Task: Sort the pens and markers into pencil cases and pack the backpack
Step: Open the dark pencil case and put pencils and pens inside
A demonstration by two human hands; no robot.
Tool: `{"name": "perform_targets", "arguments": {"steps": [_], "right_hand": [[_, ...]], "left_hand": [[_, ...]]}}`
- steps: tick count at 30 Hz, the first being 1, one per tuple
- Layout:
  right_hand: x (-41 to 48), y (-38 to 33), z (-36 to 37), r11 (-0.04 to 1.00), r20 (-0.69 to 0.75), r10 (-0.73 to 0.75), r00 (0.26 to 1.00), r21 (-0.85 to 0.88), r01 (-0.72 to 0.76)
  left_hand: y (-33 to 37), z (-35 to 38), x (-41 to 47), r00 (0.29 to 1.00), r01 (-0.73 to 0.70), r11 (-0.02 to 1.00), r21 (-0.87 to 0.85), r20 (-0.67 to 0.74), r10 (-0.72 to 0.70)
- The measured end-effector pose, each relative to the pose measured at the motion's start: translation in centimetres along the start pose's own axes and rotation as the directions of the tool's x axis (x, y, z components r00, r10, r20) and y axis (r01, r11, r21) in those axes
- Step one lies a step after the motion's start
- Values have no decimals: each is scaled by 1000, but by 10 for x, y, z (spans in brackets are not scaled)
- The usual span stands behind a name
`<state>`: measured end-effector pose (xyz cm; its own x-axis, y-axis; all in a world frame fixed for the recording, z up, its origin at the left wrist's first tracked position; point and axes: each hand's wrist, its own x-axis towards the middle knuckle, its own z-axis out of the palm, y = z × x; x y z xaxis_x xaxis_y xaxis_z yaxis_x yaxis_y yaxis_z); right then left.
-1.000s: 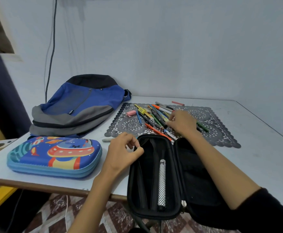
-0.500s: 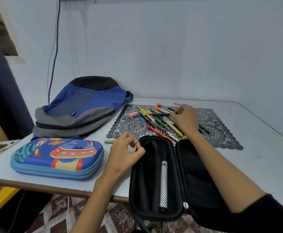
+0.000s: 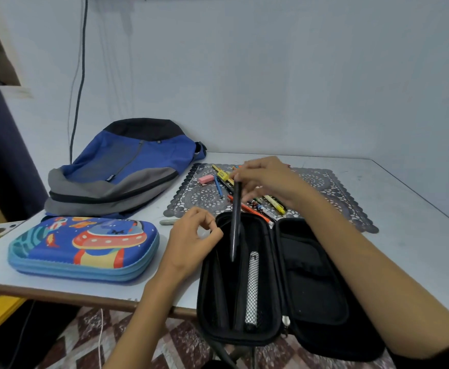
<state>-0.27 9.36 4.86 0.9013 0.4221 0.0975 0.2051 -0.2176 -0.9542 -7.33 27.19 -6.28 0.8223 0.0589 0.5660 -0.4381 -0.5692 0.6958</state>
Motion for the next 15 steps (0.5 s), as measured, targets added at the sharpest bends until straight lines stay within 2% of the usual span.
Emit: {"name": "perform_targets", "arguments": {"steps": [4, 7, 11, 15], "right_hand": [[-4, 9, 20, 978, 182, 130, 975, -187, -95], [-6, 9, 26, 926, 246, 215, 945, -360, -117], [-10, 3, 31, 835, 239, 264, 934, -542, -97], [-19, -6, 36, 646, 191, 256, 948, -763, -21]], "left_hand": [[-1, 0, 0, 1000, -15, 1000, 4, -1, 15], [0, 0, 0, 1000, -15, 1000, 3, -2, 15], [1, -1, 0, 1000, -19, 1000, 14, -5, 19], [-1, -1, 0, 1000, -23, 1000, 21, -4, 23]]}}
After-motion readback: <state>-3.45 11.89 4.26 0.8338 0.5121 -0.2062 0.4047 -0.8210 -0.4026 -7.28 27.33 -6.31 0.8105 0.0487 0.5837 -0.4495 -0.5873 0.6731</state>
